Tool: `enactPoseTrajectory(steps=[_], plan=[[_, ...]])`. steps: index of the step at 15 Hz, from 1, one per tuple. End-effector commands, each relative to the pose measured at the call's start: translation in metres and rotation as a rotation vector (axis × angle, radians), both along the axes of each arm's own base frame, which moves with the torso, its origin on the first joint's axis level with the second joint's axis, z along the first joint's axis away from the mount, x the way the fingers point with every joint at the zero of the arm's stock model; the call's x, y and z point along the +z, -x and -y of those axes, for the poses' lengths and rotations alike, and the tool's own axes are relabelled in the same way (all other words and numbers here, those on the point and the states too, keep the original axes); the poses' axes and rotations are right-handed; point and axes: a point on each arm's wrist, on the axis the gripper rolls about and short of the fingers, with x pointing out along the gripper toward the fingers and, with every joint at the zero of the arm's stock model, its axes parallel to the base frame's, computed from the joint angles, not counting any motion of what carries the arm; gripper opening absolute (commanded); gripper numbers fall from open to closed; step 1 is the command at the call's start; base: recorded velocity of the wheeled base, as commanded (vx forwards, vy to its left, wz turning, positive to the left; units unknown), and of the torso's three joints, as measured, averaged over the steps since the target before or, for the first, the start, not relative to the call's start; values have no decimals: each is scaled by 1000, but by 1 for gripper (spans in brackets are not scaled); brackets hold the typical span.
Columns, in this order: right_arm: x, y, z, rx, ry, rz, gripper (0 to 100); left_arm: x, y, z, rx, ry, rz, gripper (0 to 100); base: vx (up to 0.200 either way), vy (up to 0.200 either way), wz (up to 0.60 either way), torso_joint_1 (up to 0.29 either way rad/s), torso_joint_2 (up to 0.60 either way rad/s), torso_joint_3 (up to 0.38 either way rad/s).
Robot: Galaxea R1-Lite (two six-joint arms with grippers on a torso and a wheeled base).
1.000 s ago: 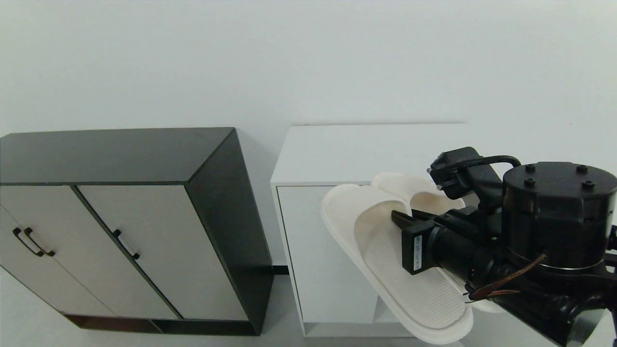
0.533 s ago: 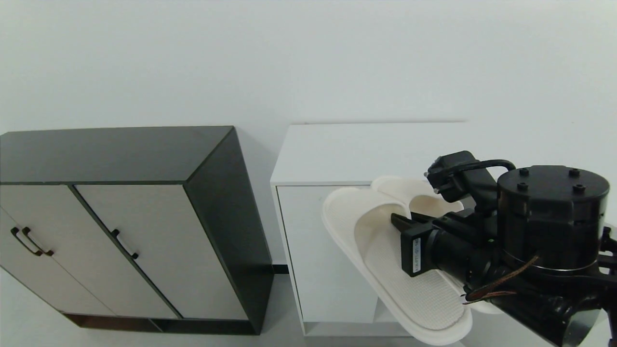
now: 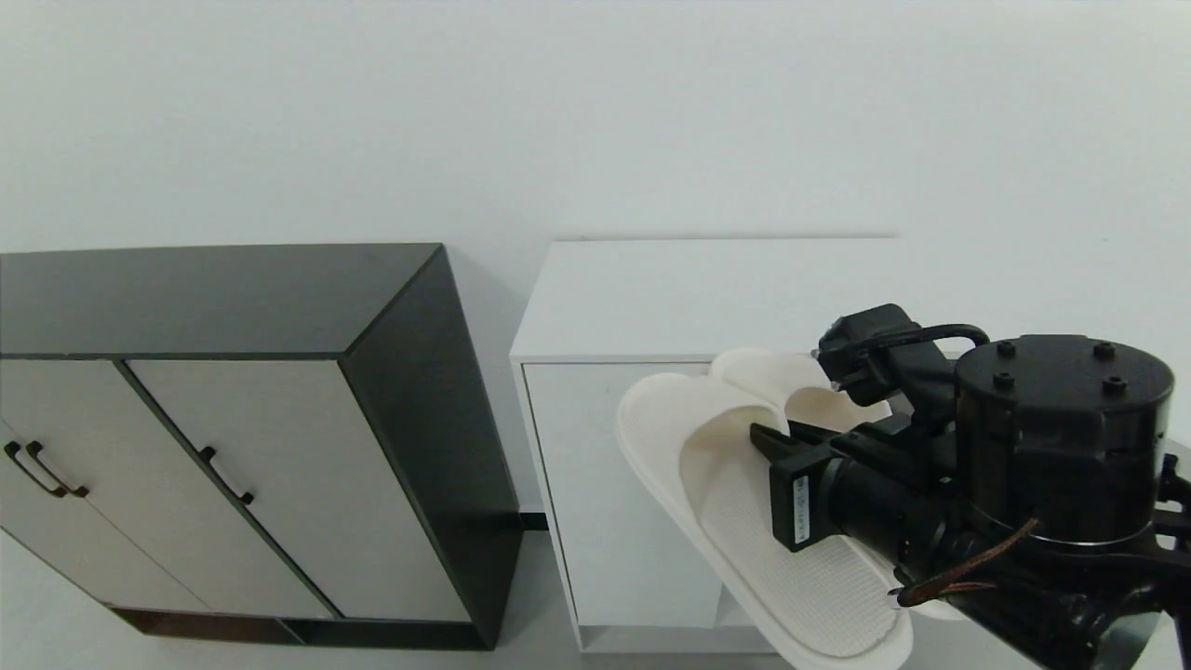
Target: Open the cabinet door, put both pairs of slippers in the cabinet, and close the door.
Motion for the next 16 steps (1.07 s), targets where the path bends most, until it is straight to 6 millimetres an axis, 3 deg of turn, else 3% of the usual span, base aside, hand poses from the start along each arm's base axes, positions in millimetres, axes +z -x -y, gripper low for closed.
enactPoseTrajectory(steps=[1, 12, 16], plan=[[-1, 0, 0, -1, 3, -1, 0, 0, 0, 0, 2, 0, 0, 0, 0, -200, 0, 12, 7, -2], [-5, 1, 3, -2, 17, -10, 0, 0, 0, 0, 2, 0, 0, 0, 0, -200, 0, 4, 2, 3], [-5, 1, 3, -1, 15, -9, 0, 0, 0, 0, 2, 2, 0, 0, 0, 0, 0, 0, 0, 0]])
